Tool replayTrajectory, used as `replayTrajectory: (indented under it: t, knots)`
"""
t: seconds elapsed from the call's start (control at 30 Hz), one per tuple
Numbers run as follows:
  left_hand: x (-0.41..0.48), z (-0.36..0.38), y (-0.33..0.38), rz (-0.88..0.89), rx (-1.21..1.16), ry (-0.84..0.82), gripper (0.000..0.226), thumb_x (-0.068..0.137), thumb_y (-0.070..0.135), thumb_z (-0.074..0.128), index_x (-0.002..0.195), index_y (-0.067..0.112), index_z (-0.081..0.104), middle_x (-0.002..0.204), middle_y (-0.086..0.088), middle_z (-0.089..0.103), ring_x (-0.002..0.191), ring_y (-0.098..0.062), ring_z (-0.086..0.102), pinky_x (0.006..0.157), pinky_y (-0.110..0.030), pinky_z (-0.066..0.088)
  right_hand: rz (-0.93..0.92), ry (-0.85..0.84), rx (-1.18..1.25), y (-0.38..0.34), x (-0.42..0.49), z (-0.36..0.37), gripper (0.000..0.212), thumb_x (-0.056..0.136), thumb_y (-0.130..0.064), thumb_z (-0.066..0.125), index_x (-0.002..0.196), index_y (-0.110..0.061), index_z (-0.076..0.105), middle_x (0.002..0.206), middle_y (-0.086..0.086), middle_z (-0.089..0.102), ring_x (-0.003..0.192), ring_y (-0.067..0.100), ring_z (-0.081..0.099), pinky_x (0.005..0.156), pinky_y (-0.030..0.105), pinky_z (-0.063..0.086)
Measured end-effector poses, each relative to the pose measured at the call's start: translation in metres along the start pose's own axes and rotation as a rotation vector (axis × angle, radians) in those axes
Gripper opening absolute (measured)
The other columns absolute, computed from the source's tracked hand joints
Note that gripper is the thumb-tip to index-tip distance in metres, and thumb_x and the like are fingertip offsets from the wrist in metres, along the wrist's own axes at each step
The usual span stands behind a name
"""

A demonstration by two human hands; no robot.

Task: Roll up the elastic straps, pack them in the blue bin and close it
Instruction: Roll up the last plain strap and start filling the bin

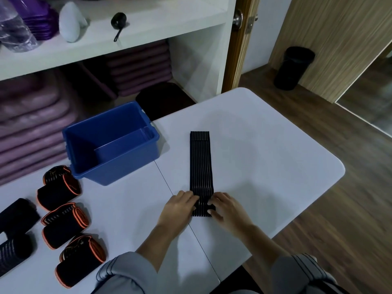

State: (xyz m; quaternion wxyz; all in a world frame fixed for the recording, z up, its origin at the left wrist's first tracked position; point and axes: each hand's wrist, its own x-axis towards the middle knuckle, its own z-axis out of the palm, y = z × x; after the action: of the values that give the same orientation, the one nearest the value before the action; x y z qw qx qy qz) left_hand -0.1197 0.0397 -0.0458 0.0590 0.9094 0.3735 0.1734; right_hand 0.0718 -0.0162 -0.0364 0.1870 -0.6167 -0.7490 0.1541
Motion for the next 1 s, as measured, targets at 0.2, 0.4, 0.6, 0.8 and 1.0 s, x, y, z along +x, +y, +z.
replayTrajectory:
  t: [0.2, 0.4, 0.6, 0.8, 1.0]
  knots:
    - [-0.009, -0.002, -0.011, -0.042, -0.027, -0.225, 0.064, 0.068, 0.051, 0.064, 0.122, 0.018, 0.057, 0.119, 0.004, 0.06, 0.098, -0.015, 0.058, 0.074, -0.027, 0.053, 0.012, -0.165, -0.017, 0.008, 0.003, -0.007, 0.051, 0.069, -0.035, 0.073, 0.115, -0.015, 0.061, 0.121, 0.0, 0.059, 0.109, 0.021, 0.056, 0.091, 0.03, 0.045]
    - [0.006, -0.008, -0.003, -0.184, -0.226, -0.163, 0.038, 0.076, 0.023, 0.044, 0.108, 0.016, 0.064, 0.106, 0.003, 0.063, 0.094, -0.021, 0.056, 0.076, -0.033, 0.05, 0.045, -0.066, 0.119, 0.007, 0.01, -0.007, 0.019, 0.078, -0.022, 0.056, 0.093, -0.012, 0.061, 0.097, 0.0, 0.061, 0.087, 0.022, 0.059, 0.072, 0.023, 0.044]
    - [0.016, -0.016, 0.004, -0.688, -0.614, -0.27, 0.024, 0.084, 0.033, 0.056, 0.102, 0.019, 0.064, 0.088, 0.003, 0.067, 0.087, -0.017, 0.06, 0.087, -0.035, 0.048, 0.313, -0.015, 0.27, -0.002, 0.008, -0.003, 0.022, 0.094, -0.028, 0.049, 0.11, -0.013, 0.05, 0.09, 0.003, 0.062, 0.083, 0.021, 0.056, 0.068, 0.03, 0.04]
    - [0.011, -0.005, 0.019, -0.719, -0.385, -0.292, 0.029, 0.093, 0.04, 0.047, 0.114, 0.02, 0.05, 0.095, 0.004, 0.064, 0.098, -0.02, 0.058, 0.089, -0.036, 0.042, 0.521, -0.009, 0.252, -0.01, 0.009, 0.011, 0.024, 0.095, -0.032, 0.047, 0.11, -0.014, 0.044, 0.082, 0.007, 0.06, 0.077, 0.028, 0.057, 0.065, 0.036, 0.045]
    - [0.0, -0.001, 0.014, -0.342, -0.122, -0.054, 0.038, 0.075, 0.026, 0.073, 0.106, 0.018, 0.053, 0.093, -0.001, 0.059, 0.08, -0.023, 0.059, 0.064, -0.034, 0.052, 0.173, 0.096, 0.018, -0.003, 0.005, 0.007, 0.029, 0.082, -0.019, 0.063, 0.111, -0.014, 0.058, 0.102, 0.005, 0.058, 0.09, 0.026, 0.057, 0.074, 0.037, 0.053]
